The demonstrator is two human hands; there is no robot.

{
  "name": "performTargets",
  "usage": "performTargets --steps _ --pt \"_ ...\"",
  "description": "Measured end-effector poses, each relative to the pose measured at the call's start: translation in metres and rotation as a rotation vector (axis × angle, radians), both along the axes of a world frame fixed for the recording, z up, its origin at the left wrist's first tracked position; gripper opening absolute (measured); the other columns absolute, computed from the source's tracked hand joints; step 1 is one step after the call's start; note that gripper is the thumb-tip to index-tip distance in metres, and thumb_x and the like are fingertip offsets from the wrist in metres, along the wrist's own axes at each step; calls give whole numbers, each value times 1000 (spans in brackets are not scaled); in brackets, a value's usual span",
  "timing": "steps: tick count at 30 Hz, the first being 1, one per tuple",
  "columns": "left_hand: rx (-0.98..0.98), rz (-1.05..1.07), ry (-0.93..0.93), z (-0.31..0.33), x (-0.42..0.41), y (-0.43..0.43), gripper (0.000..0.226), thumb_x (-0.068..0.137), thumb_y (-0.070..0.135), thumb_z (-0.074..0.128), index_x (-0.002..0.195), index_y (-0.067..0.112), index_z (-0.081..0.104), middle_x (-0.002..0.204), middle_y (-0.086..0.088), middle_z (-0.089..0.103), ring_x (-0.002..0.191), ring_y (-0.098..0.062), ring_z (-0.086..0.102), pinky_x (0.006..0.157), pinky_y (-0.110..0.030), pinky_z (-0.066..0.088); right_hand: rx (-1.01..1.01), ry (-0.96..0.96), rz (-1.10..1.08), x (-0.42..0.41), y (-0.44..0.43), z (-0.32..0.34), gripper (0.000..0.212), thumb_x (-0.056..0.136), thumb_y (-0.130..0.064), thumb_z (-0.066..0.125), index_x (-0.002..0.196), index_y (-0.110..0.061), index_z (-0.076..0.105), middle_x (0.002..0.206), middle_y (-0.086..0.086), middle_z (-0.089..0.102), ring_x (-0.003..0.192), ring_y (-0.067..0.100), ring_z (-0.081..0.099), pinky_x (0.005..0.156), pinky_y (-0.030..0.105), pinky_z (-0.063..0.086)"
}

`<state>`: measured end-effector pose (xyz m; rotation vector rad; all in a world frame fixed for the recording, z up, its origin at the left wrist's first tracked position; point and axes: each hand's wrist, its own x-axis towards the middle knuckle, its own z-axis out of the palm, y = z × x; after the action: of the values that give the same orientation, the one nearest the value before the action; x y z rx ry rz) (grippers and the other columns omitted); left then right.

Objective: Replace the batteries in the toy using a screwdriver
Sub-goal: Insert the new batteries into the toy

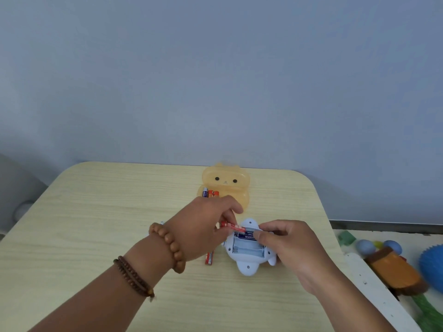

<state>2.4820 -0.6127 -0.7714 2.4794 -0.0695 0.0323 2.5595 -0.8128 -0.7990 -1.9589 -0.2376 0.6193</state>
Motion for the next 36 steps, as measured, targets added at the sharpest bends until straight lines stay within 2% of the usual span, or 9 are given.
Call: performTargets --steps 4,10,15,22,25,27,29,33,36 --pt "97 -44 -31 -2 5 -6 21 87 19 70 105 28 69 95 15 70 88 3 58 76 -7 42 -16 -3 -20 1 -1 -5 8 83 -30 74 87 -28 80 65 10 75 53 13 63 66 39 52" --pt "160 -113 0 -5 7 -17 16 88 20 69 99 29 75 95 8 66 88 -6 56 82 -28 48 63 13 11 -3 0 -5 6 86 -32 75 85 -30 81 73 2 77 52 14 60 66 38 55" --pt "154 -76 -35 -10 9 -20 12 84 22 73 93 29 76 88 10 66 84 -6 56 77 -33 50 94 39 21 -3 -1 -6 8 89 -29 74 88 -30 82 77 4 78 56 17 60 70 42 58" --pt "76 11 -35 -15 11 -22 16 76 19 82 86 28 73 82 13 70 76 -1 61 72 -18 51 109 64 10 -5 -2 -8 8 87 -27 77 93 -25 81 80 7 78 56 17 60 72 46 59" --pt "74 49 -48 -17 12 -25 17 73 16 82 85 23 72 81 10 68 75 -4 62 71 -24 52 98 79 -8 -4 -1 -7 20 79 -25 83 98 -23 80 84 7 79 61 26 68 71 43 59" --pt "92 65 -54 -18 12 -26 18 73 16 82 86 22 70 82 10 67 76 -5 61 72 -27 52 97 68 -5 -5 -1 -6 16 75 -22 85 91 -25 81 86 8 79 77 37 72 67 39 56" --pt "92 69 -59 -20 13 -27 20 71 17 83 85 22 69 81 10 66 75 -4 60 71 -27 52 97 58 -2 -5 -1 -4 14 74 -20 85 86 -25 81 85 8 79 79 39 71 66 38 54" --pt "35 46 -36 -20 12 -27 23 69 19 86 85 23 69 80 12 67 75 -3 61 72 -24 53 84 80 -15 -5 -3 -3 15 73 -19 86 87 -24 81 83 8 78 68 25 68 65 38 54" --pt "-169 129 -11 -14 7 -20 21 72 24 85 89 26 72 84 15 69 82 0 65 75 -18 54 92 97 -23 -5 -5 -2 16 73 -18 86 86 -24 81 83 9 79 64 21 66 64 38 54"
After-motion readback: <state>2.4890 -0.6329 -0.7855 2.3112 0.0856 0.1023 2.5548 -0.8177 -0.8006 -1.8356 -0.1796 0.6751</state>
